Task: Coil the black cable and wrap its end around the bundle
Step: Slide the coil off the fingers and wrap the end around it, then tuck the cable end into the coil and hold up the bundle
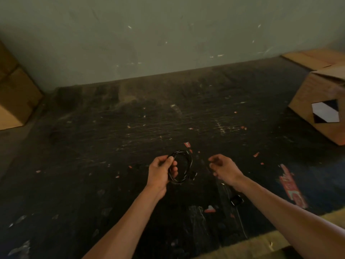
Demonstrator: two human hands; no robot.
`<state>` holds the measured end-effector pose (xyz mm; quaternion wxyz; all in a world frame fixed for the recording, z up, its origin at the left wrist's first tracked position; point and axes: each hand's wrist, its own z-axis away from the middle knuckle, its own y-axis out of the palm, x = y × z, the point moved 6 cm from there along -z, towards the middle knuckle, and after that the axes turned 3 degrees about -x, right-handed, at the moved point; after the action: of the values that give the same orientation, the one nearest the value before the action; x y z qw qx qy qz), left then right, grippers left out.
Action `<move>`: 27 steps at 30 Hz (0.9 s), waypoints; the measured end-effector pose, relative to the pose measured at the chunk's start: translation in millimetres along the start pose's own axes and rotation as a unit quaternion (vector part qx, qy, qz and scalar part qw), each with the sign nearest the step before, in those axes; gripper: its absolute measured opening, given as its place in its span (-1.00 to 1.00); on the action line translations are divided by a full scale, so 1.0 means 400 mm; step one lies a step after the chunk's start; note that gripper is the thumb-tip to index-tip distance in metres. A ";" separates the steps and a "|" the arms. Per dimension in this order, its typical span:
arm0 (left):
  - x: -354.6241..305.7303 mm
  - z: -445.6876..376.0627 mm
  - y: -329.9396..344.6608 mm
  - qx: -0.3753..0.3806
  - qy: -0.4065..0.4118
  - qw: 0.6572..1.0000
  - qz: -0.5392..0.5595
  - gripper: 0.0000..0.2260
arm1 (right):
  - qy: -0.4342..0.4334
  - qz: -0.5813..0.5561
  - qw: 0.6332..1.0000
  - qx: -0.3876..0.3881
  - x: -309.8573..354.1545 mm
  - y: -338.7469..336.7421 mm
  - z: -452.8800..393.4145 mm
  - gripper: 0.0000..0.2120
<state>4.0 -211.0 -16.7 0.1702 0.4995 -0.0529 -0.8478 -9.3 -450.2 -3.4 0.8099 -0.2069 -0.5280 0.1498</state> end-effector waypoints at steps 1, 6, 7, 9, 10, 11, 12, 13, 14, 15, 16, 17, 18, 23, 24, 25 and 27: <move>0.004 -0.002 0.005 -0.002 0.005 1.000 -0.012 -0.87 | -0.005 0.051 0.999 -0.009 -0.017 -0.025 0.001 -0.75; 0.032 -0.004 0.035 -0.017 0.032 0.996 -0.083 -0.87 | 0.014 0.264 0.964 0.016 -0.102 -0.094 0.020 -0.74; 0.041 -0.004 0.042 -0.022 0.035 0.994 -0.099 -0.87 | 0.027 0.294 0.955 0.024 -0.115 -0.100 0.030 -0.75; 0.061 -0.002 0.053 -0.033 0.028 0.992 -0.117 -0.86 | 0.057 0.330 0.941 0.051 -0.139 -0.099 0.052 -0.73; 0.071 0.000 0.058 -0.034 0.019 0.992 -0.119 -0.86 | 0.075 0.332 0.938 0.069 -0.152 -0.093 0.063 -0.71; 0.081 0.002 0.064 -0.031 0.007 0.992 -0.120 -0.86 | 0.093 0.326 0.937 0.089 -0.166 -0.085 0.075 -0.68; 0.090 0.005 0.070 -0.026 -0.005 0.992 -0.120 -0.86 | 0.108 0.320 0.935 0.107 -0.177 -0.074 0.087 -0.66; 0.098 0.009 0.076 -0.019 -0.016 0.992 -0.122 -0.86 | 0.115 0.320 0.932 0.122 -0.185 -0.063 0.097 -0.64; 0.105 0.014 0.081 -0.010 -0.025 0.992 -0.123 -0.86 | 0.111 0.333 0.927 0.132 -0.188 -0.053 0.105 -0.64; 0.111 0.019 0.087 0.000 -0.034 0.992 -0.124 -0.87 | 0.097 0.357 0.919 0.136 -0.188 -0.044 0.107 -0.64; 0.117 0.024 0.091 0.010 -0.043 0.991 -0.126 -0.87 | 0.078 0.379 0.912 0.135 -0.185 -0.037 0.107 -0.65; 0.123 0.028 0.094 0.019 -0.050 0.990 -0.132 -0.86 | 0.064 0.390 0.909 0.132 -0.181 -0.031 0.106 -0.67; 0.128 0.033 0.095 0.027 -0.055 0.988 -0.139 -0.85 | 0.056 0.387 0.911 0.131 -0.177 -0.028 0.104 -0.69; 0.133 0.056 0.089 0.053 -0.040 0.978 -0.196 -0.74 | -0.016 0.260 0.956 0.138 -0.123 -0.015 0.084 -0.79; 0.128 0.062 0.089 0.061 -0.030 0.975 -0.211 -0.73 | -0.041 0.219 0.965 0.139 -0.096 -0.008 0.082 -0.78; 0.121 0.068 0.088 0.070 -0.022 0.971 -0.226 -0.73 | -0.063 0.177 0.972 0.138 -0.066 0.000 0.081 -0.78; 0.108 0.078 0.090 0.088 -0.007 0.964 -0.250 -0.75 | -0.101 0.103 0.981 0.130 -0.005 0.019 0.082 -0.84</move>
<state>-33.6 -262.1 -27.7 -0.0924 0.5036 -0.0021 -0.8590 -40.4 -438.6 3.0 0.7529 -0.1370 -0.5586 0.3200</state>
